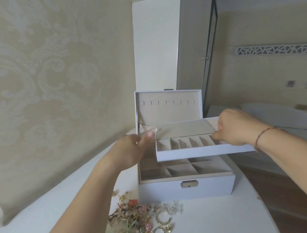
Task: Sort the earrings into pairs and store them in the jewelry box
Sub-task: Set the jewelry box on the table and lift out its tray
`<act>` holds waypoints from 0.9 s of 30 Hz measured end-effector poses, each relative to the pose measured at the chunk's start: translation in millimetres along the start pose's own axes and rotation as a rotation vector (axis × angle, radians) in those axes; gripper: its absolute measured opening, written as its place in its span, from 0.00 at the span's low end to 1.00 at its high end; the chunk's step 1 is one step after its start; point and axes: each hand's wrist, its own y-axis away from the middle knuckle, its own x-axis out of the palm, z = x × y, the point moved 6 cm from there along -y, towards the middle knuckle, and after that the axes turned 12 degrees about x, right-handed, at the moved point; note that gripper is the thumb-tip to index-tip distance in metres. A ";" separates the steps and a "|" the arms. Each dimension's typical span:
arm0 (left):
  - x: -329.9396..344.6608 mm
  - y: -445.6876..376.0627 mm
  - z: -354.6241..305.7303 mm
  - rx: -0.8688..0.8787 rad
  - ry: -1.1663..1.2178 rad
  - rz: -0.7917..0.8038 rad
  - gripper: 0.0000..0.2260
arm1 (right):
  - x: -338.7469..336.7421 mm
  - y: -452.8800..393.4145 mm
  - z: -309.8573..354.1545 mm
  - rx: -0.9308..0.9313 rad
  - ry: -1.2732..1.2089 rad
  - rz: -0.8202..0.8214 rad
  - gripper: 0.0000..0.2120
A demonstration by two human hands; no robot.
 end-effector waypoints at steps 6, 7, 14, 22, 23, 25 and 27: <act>33.6 7.3 -60.9 -0.185 1.458 -0.180 0.16 | -18.0 7.3 -6.8 0.033 -0.159 -0.026 0.19; 40.9 7.0 -65.1 -0.185 1.532 -0.180 0.13 | -17.8 10.4 -4.6 0.023 -0.156 -0.032 0.19; 37.6 3.9 -53.6 -0.243 1.509 -0.266 0.07 | -46.0 20.7 -28.7 0.040 -0.159 -0.354 0.19; 55.5 7.3 -62.3 -0.181 1.367 -0.019 0.15 | 39.4 33.4 -56.0 0.159 -1.203 0.774 0.24; 57.4 7.7 -64.4 -0.158 1.336 -0.008 0.18 | 46.8 32.0 -61.1 0.143 -1.267 0.767 0.24; 60.5 6.7 -70.0 -0.101 1.261 0.024 0.25 | 54.8 27.6 -77.2 0.154 -1.331 0.659 0.27; 57.6 9.5 -78.0 0.028 1.118 0.037 0.32 | 59.8 30.8 -94.8 0.198 -1.424 0.684 0.27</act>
